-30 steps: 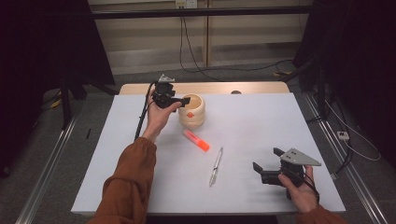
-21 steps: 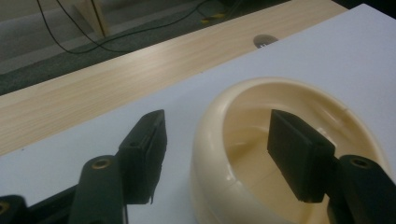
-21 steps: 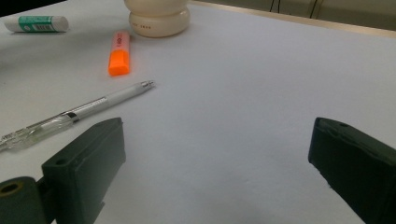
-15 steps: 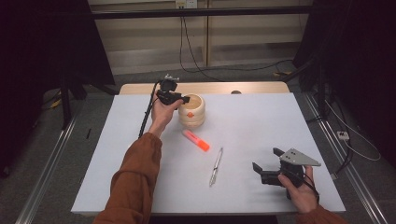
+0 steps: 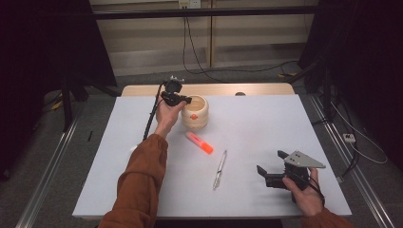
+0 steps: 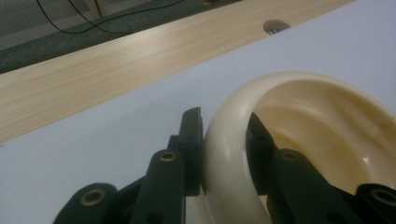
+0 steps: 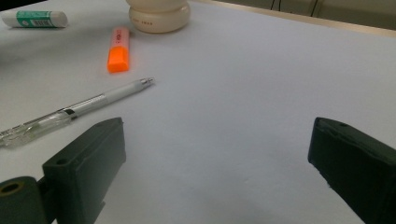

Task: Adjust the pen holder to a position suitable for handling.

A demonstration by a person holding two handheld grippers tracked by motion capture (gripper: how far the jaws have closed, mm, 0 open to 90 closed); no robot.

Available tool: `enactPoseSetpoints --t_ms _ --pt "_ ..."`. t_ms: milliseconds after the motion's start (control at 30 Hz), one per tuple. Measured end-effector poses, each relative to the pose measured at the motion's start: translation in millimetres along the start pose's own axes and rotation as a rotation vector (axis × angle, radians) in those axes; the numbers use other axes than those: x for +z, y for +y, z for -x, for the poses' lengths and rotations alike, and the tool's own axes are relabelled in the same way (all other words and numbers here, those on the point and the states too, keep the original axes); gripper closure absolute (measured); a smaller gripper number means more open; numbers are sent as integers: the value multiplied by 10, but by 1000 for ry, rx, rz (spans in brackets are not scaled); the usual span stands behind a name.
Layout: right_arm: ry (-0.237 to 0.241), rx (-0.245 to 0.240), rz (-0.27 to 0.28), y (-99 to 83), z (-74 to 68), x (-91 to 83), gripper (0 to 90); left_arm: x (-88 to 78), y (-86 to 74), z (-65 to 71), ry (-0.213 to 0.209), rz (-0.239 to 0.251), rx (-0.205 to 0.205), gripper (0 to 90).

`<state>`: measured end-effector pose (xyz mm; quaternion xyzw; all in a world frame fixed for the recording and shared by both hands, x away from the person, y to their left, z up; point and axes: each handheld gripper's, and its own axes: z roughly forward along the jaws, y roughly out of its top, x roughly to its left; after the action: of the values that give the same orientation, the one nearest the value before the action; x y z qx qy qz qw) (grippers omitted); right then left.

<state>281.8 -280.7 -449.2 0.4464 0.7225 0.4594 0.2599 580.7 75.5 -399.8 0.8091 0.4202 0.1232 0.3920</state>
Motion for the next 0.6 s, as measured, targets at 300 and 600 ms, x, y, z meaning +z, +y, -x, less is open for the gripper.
enactPoseSetpoints --t_ms 300,600 --pt "0 2 1 1 0 0 37 -81 48 37 -11 34 4 730" --pt "-1 0 -2 0 -2 3 38 -254 107 52 -47 68 8 731"
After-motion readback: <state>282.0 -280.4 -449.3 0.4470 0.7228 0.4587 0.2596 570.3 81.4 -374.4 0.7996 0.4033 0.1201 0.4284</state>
